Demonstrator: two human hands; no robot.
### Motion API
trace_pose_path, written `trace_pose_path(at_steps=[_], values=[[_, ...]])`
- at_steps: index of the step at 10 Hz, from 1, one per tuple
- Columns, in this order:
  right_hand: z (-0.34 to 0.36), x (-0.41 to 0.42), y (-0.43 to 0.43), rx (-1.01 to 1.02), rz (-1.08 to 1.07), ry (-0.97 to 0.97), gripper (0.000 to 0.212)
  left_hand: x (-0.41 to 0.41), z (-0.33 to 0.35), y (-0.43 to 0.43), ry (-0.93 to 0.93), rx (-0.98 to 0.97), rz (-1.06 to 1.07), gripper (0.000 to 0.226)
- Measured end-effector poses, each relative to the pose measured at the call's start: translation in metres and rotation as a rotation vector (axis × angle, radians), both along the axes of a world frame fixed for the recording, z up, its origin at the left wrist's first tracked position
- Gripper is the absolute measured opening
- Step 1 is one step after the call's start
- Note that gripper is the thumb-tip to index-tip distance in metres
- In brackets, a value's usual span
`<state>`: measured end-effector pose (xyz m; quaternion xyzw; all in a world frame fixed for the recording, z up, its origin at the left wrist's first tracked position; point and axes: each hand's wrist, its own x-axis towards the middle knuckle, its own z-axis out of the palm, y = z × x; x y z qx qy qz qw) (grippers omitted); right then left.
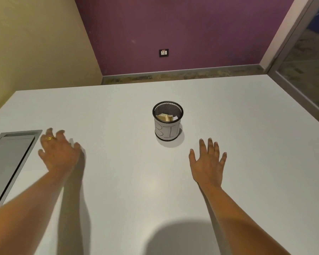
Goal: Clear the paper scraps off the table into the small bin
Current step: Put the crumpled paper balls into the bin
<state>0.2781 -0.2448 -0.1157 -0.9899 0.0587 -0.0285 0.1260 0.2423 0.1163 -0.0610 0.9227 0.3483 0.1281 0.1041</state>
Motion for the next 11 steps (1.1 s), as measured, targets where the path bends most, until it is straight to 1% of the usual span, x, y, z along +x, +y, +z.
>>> trace_pose_path(at_steps=[1,2,3,4,5,7,8,9,10,11], values=[[-0.001,-0.001,0.0,-0.005,-0.003,-0.012,0.057,0.007,0.002,0.023,0.097,-0.112,-0.011,0.061],[-0.002,0.0,0.001,-0.007,-0.006,-0.02,0.057,0.014,-0.003,0.03,0.167,-0.18,-0.101,0.057],[-0.002,0.0,0.001,-0.007,-0.007,-0.015,0.057,0.016,-0.006,0.028,0.135,-0.196,-0.1,0.044],[-0.001,0.0,0.001,0.009,-0.012,-0.016,0.057,0.017,-0.008,0.022,0.119,-0.139,-0.118,0.032],[0.0,-0.001,0.0,0.0,-0.011,-0.019,0.057,0.023,-0.004,0.009,0.057,-0.163,-0.18,0.028],[0.002,-0.001,0.001,0.0,-0.011,-0.02,0.057,0.047,0.033,-0.04,-0.265,-0.52,-0.232,0.033],[0.001,-0.002,0.002,-0.006,-0.013,-0.026,0.056,0.064,0.062,-0.079,-0.435,-0.686,-0.314,0.035],[0.001,-0.002,0.001,-0.013,-0.015,-0.027,0.056,0.078,0.084,-0.119,-0.53,-0.768,-0.501,0.033],[0.0,-0.001,0.001,-0.018,-0.015,-0.025,0.057,0.084,0.093,-0.153,-0.528,-0.719,-0.678,0.033],[0.0,-0.001,0.001,-0.021,-0.013,-0.018,0.057,0.089,0.089,-0.177,-0.435,-0.643,-0.757,0.036]])
